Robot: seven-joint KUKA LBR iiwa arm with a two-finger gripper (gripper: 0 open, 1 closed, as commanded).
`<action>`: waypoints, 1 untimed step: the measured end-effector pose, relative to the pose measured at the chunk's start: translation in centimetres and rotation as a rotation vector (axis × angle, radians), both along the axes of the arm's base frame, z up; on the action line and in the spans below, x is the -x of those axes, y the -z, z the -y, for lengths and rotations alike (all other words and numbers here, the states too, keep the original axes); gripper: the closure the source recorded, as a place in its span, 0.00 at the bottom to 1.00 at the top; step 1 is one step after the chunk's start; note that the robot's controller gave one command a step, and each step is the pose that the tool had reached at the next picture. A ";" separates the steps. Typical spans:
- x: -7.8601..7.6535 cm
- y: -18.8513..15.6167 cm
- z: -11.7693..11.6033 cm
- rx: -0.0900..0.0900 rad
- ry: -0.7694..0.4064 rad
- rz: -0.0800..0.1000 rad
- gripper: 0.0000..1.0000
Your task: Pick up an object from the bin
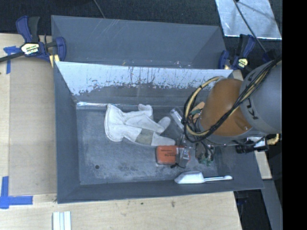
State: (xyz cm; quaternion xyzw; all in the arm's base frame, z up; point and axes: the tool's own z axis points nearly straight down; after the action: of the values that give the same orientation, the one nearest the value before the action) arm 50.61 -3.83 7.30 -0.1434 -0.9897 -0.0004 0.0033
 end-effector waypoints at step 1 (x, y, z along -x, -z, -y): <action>1.1 -5.0 -2.0 0.002 0.001 0.003 1.00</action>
Offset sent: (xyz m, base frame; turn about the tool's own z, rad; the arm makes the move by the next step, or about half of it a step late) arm 0.0191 -0.0069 0.2375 -0.0791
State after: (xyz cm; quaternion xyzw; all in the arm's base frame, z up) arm 49.49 -1.87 12.34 -0.1437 -0.9896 0.0005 0.0016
